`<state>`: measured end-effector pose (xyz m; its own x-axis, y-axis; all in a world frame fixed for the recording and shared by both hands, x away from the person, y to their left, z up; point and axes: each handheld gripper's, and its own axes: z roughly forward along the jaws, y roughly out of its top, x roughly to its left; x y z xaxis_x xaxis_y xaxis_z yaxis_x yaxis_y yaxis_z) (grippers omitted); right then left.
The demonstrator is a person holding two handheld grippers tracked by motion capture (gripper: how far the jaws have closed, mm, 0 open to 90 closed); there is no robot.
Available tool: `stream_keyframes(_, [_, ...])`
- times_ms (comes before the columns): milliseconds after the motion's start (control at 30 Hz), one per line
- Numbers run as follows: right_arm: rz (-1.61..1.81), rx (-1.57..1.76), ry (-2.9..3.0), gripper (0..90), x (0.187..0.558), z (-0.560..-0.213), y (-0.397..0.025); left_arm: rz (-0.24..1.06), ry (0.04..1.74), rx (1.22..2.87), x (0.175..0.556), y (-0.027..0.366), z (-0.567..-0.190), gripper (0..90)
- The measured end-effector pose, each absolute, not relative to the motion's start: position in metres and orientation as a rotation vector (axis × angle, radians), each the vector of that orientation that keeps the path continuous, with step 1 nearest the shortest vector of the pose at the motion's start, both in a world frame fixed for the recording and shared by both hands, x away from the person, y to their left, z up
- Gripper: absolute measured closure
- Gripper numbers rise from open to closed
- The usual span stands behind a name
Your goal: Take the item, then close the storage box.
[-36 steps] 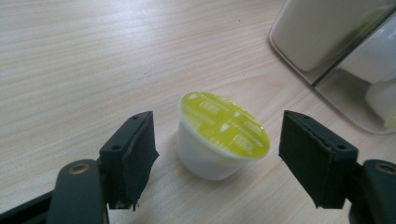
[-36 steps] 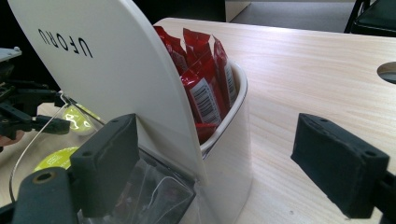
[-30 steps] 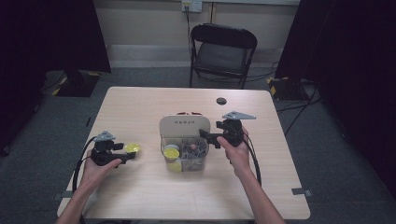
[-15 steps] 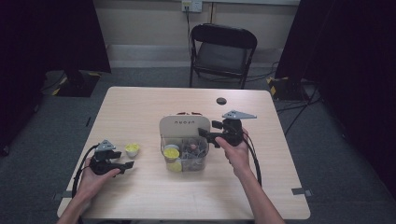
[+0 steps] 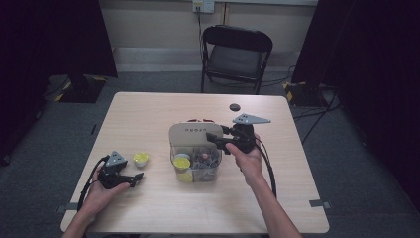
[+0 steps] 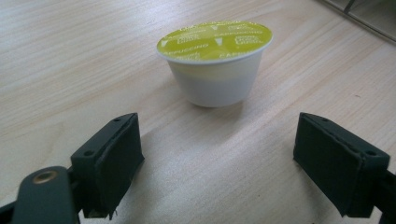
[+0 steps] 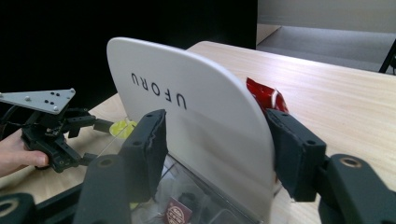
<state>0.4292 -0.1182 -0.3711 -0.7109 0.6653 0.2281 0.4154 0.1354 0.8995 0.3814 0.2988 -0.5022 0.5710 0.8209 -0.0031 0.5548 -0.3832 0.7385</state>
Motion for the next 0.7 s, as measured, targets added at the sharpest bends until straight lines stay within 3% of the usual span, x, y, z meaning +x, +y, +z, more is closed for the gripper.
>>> stream_keyframes(167, [1.59,1.056,2.179,45.2,0.4267,-0.3703,-0.1181,0.478,1.097,2.086,0.3813,0.2985,-0.5024,14.7])
stream_keyframes(700, [1.604,1.025,2.236,45.7,0.4205,-0.3683,-0.1213,0.481,1.098,2.088,0.3817,0.2985,-0.5023,14.5])
